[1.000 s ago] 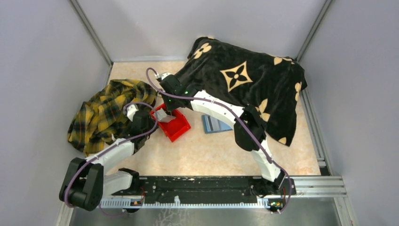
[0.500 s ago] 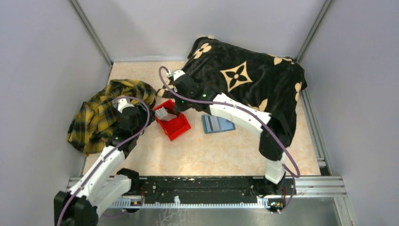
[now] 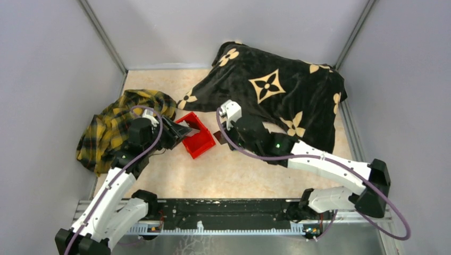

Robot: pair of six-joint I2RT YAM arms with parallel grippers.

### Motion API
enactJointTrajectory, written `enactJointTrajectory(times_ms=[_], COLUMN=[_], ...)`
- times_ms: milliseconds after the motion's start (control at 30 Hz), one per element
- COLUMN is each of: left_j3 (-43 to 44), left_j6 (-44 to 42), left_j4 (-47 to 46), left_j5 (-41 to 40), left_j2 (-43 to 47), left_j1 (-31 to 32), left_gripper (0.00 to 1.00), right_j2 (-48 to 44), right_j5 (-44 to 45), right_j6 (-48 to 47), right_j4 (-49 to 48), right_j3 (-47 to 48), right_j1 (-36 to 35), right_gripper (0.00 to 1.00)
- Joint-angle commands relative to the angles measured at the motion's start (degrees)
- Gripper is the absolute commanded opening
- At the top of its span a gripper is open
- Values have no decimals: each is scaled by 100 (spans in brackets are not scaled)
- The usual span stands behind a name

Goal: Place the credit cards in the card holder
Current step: Pick up the credit card from the storage box.

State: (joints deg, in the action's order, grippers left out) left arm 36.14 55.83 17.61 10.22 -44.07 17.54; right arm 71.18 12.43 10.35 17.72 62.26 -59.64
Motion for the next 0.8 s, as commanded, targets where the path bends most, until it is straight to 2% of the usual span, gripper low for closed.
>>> enactJointTrajectory(times_ms=[0, 300, 433, 767], left_j3=[360, 793, 938, 1199], left_j6=[1017, 1778, 1935, 1938], left_j4=[133, 70, 28, 180], left_j5=[1181, 1894, 2018, 2303], left_j2=[-9, -375, -472, -638], left_j1=[83, 388, 525, 696], left_gripper=[60, 61, 61, 62], right_j2=[-614, -506, -327, 62], right_j5=[1140, 3259, 3945, 4137], right_j6=[-615, -2015, -2780, -3369], right_j4=[-839, -1743, -2514, -2866], right_j3=[-290, -654, -852, -788], right_j1=[-574, -2050, -2532, -2823], right_gripper=[0, 0, 0, 0])
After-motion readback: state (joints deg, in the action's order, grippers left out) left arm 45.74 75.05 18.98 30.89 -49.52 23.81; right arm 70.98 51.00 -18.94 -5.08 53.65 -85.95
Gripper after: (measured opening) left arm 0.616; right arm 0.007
